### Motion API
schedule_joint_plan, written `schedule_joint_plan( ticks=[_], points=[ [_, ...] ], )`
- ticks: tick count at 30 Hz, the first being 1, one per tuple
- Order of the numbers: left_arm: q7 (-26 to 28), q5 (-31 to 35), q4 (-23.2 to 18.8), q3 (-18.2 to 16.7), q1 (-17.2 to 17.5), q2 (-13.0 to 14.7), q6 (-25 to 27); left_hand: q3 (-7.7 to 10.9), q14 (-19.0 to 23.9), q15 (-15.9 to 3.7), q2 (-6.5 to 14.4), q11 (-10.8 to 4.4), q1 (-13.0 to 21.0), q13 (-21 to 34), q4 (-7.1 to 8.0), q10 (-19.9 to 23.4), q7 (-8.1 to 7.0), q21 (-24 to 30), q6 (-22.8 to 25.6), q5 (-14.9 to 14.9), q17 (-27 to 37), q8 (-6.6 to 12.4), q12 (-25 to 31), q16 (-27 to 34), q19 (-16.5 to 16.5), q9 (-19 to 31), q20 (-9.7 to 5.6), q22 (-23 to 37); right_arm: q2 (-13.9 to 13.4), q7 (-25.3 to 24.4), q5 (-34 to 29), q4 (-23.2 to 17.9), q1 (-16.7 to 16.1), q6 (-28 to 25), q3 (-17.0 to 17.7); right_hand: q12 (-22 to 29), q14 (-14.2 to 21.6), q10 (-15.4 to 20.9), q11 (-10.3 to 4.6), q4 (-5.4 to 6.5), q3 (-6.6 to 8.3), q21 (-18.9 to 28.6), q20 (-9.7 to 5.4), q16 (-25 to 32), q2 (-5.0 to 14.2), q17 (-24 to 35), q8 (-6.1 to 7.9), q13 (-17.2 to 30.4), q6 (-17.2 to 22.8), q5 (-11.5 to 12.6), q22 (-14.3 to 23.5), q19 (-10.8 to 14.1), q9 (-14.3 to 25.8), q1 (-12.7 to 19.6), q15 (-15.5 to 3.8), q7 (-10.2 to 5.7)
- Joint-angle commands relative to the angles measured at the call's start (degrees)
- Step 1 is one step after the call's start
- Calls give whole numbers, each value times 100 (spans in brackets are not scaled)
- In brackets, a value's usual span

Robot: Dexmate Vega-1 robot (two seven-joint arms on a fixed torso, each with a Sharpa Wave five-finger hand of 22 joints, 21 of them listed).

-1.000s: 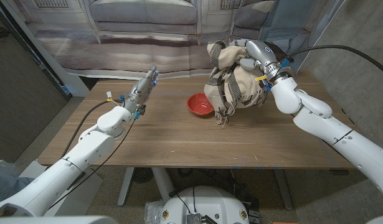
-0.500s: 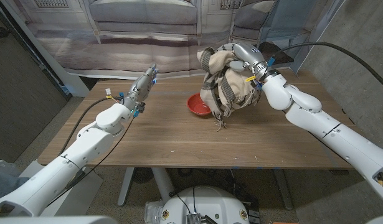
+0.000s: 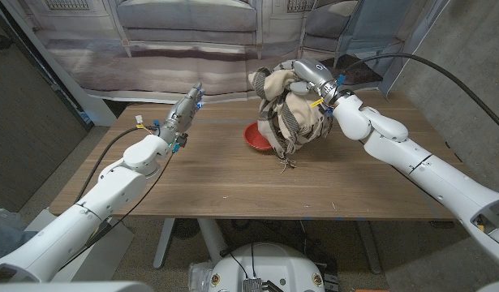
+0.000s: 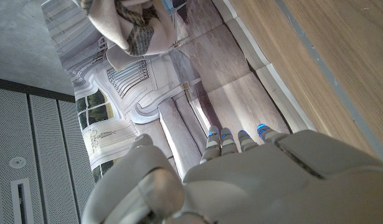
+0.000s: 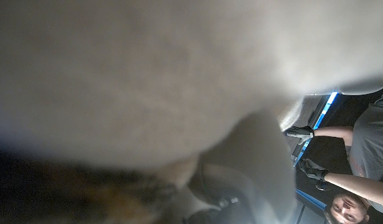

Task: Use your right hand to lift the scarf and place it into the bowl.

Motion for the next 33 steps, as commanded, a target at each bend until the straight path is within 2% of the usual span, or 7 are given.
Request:
schedule_joint_plan(
  ticks=[1, 7, 16, 33],
  points=[
    [49, 24, -42, -44, 40, 31, -5, -23, -42, -35, 68, 33, 30, 12, 18, 14, 30, 6, 8, -21, 25, -5, -12, -9, -612, 31, -19, 16, 119, 116, -85, 235, 191, 116, -204, -4, -19, 64, 3, 40, 29, 42, -768, -27, 392, 19, 23, 13, 61, 38, -3, -33, 18, 338, -713, -13],
    [80, 18, -78, -62, 79, 31, -1, -28, -41, -23, 70, 39, 31, 11, 18, 10, 31, 6, 1, -22, 25, -8, -14, -8, -614, 31, -34, 16, 109, 163, -99, 295, 232, 193, -256, -22, -20, 68, 45, 28, 46, 54, -776, -37, 400, 24, 20, 15, 58, 43, -29, -42, 15, 347, -718, -2],
    [125, 11, -162, -87, 148, 47, 30, -35, -34, -29, 72, 39, 33, 11, 17, 15, 29, 8, 10, -23, 25, -4, -12, -6, -609, 31, -47, 16, 110, 203, -184, 309, 241, 202, -317, -38, -17, 77, 23, 9, 72, 72, -777, -46, 416, 33, 26, 31, 70, 53, -59, -49, 19, 372, -722, 20],
    [246, 38, -312, -219, 377, 71, -66, -49, -34, -27, 78, 18, 38, 11, 16, 17, 29, 9, 12, -24, 25, -4, -12, -6, -610, 31, -51, 16, 301, 327, -399, 766, 551, 349, -652, -67, -14, 139, 5, 3, 92, 110, -776, -69, 422, 42, 69, 38, 175, 56, -108, -87, 27, 366, -719, -35]
  ],
)
